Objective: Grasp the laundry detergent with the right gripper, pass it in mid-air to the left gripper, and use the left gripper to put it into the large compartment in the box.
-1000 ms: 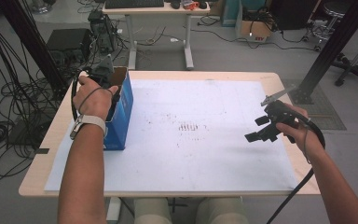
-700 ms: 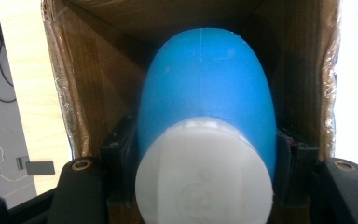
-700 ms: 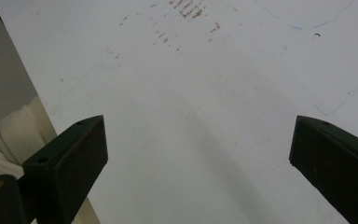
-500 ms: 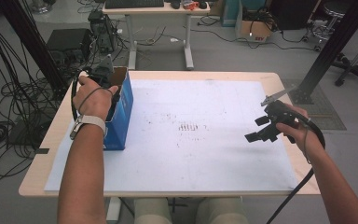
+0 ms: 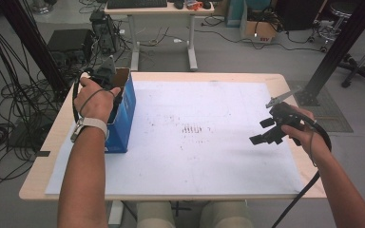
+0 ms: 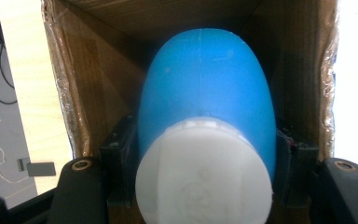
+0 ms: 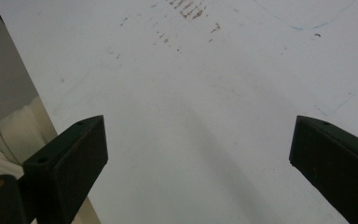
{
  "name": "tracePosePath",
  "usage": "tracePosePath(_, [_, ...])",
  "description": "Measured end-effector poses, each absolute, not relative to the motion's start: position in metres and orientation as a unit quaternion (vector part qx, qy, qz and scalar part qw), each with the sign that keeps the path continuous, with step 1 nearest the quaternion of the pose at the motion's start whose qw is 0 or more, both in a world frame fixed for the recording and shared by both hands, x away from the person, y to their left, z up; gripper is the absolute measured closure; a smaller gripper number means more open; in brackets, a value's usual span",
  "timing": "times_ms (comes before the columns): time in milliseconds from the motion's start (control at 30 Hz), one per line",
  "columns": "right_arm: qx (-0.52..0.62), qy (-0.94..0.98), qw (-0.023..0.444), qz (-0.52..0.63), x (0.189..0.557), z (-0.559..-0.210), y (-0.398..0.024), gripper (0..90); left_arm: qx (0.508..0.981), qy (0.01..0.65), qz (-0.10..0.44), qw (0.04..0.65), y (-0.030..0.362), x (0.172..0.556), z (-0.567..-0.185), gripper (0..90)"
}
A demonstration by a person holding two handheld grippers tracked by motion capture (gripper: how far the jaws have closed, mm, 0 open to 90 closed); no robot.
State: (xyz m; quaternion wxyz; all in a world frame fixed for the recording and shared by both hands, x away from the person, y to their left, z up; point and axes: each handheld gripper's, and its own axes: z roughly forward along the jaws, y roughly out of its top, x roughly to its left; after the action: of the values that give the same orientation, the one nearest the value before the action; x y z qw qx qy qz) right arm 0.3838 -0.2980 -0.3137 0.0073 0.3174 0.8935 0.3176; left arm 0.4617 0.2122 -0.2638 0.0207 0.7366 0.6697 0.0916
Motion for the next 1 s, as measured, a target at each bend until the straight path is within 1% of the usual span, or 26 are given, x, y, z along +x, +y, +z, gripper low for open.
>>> tracePosePath(667, [0.313, 0.895, 0.005, 0.319, 0.3847, -0.3162, -0.297, 4.1, 0.741, 0.664, 0.093, 0.028, 0.2142, 0.4624, -0.2643, 36.6])
tracePosePath(867, [0.317, 0.894, 0.003, 0.316, 0.3835, -0.3157, -0.2968, 4.1, 0.735, 0.67, 0.1, 0.035, 0.2179, 0.4603, -0.2661, 29.5])
tracePosePath(1000, [0.33, 0.892, -0.001, 0.31, 0.3818, -0.3145, -0.2968, 4.1, 0.736, 0.668, 0.099, 0.044, 0.2193, 0.4583, -0.2654, 28.2])
